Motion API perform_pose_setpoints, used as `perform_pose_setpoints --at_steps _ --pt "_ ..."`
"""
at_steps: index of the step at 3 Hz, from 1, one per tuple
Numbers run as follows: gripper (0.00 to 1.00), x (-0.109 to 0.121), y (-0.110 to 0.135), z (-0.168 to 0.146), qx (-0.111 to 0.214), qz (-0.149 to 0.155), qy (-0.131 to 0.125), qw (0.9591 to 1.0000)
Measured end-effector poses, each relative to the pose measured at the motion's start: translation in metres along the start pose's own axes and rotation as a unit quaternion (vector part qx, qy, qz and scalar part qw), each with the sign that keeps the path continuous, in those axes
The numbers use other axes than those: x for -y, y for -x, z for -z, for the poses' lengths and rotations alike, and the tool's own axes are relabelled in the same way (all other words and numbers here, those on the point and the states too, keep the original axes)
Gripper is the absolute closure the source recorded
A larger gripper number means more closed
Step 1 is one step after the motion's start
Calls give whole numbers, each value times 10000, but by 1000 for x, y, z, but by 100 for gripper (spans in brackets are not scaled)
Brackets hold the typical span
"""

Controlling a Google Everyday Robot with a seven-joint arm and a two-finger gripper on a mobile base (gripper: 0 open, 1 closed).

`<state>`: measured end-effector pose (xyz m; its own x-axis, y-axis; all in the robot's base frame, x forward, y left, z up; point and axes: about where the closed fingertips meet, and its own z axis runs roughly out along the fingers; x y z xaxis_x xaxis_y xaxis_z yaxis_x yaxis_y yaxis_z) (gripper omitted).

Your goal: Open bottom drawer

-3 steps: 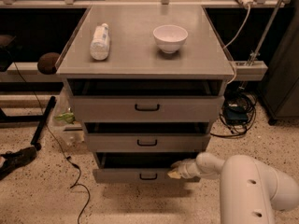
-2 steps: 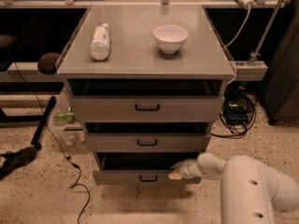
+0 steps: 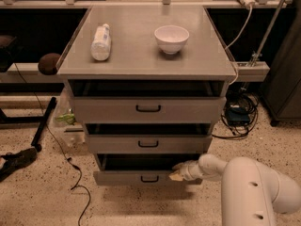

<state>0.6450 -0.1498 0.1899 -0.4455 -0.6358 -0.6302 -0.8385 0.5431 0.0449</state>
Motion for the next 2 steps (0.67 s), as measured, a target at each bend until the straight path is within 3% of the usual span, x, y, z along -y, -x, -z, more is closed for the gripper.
perform_pose_setpoints --at_steps 1,2 --pt "11 0 1 1 0 0 1 10000" --pt "0 -19 -28 4 -88 -3 125 9999"
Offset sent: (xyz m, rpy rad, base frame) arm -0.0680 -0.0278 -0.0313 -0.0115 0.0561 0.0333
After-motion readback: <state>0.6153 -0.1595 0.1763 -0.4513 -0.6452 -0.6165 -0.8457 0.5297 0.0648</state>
